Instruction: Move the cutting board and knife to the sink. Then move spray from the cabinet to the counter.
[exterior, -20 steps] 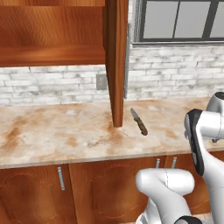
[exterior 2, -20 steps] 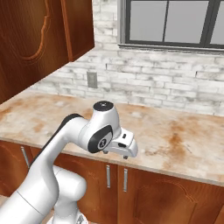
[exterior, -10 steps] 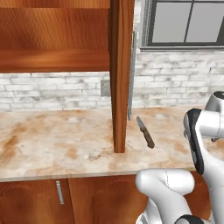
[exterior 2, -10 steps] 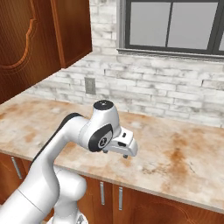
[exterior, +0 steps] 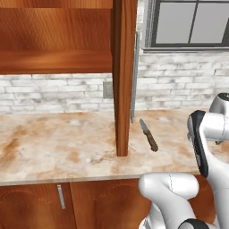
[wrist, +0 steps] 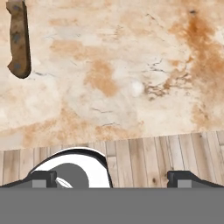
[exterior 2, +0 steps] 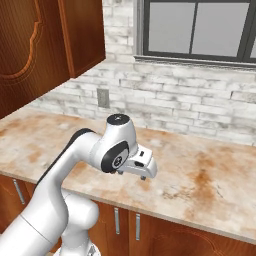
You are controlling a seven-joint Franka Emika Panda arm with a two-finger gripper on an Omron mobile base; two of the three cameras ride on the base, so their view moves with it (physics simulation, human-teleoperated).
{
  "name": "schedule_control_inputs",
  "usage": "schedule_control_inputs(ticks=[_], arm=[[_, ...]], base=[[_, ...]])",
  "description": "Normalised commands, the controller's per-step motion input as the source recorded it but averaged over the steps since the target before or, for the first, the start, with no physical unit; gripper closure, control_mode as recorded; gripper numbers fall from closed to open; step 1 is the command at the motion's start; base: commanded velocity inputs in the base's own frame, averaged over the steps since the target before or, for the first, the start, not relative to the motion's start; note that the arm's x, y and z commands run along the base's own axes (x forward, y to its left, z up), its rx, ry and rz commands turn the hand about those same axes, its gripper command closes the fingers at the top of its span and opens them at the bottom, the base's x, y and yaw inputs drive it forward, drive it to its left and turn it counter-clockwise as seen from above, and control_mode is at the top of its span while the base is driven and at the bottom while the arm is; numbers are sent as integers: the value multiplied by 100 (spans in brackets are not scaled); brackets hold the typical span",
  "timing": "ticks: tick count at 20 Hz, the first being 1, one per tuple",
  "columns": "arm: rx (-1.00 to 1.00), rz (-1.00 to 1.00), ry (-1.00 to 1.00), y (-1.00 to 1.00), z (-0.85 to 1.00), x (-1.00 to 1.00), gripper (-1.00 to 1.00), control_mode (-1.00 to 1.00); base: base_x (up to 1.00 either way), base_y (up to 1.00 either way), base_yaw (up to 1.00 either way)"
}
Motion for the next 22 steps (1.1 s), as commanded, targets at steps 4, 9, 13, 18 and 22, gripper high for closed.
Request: schedule_control_inputs(ticks=[4,9,13,18,22], arm=[[0,1,0,14,0,7,-100,-100],[0,1,-1,51,0,36,-100,-100],[0,3,0,53,-4,53,-100,-100],[1,13,1,35,-13,60,-100,-100],[4,20,3,17,-22,66,-100,-100]], base=[[2,6,0],[0,0,0],[0,0,0],[0,0,0],[0,0,0]])
